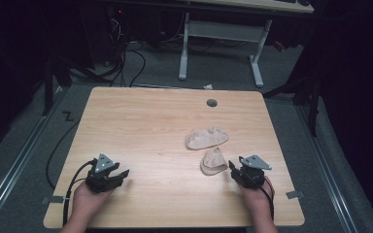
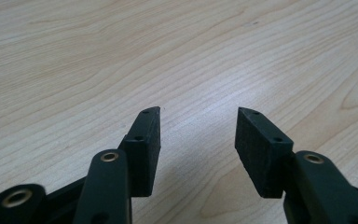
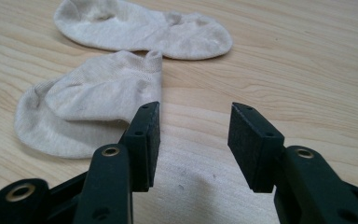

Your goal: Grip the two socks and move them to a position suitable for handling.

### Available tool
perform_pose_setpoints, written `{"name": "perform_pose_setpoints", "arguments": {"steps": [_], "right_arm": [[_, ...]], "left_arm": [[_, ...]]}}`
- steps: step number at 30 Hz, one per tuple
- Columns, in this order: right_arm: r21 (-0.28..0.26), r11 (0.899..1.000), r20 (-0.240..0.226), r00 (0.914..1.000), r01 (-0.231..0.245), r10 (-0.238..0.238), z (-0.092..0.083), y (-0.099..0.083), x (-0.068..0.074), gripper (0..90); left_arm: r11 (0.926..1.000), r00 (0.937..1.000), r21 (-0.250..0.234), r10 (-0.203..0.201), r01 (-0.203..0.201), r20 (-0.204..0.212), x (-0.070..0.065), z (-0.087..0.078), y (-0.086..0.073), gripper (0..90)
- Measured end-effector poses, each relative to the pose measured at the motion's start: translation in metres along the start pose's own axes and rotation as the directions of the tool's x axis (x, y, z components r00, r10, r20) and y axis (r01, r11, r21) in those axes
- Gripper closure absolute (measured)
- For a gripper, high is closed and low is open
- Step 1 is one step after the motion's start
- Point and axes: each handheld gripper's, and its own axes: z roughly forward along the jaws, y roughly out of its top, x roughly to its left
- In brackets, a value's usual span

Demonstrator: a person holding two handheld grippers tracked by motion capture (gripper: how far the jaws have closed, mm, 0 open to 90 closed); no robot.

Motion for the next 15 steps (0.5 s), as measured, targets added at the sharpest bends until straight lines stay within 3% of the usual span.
{"name": "perform_pose_setpoints", "arguments": {"steps": [5, 10, 15], "right_arm": [[0.0, 1.0, 0.002, 0.9999, 0.01, -0.01, -0.0025, -0.0032, -0.0014, 54.4], [0.006, 1.0, -0.013, 0.9998, -0.014, 0.014, -0.0088, -0.0059, -0.0069, 55.2], [0.006, 1.0, -0.042, 0.9991, 0.0, 0.001, -0.0073, -0.0026, -0.0035, 64.1]], "left_arm": [[0.9995, 1.0, -0.031, 0.0, 0.0, 0.001, -0.0015, 0.0009, 0.0037, 51.9], [0.9996, 0.9996, -0.025, 0.015, -0.014, 0.022, -0.0046, 0.0079, 0.0049, 52.7], [0.9981, 0.9997, -0.057, 0.024, -0.023, 0.01, -0.003, 0.0032, 0.0057, 52.7]]}}
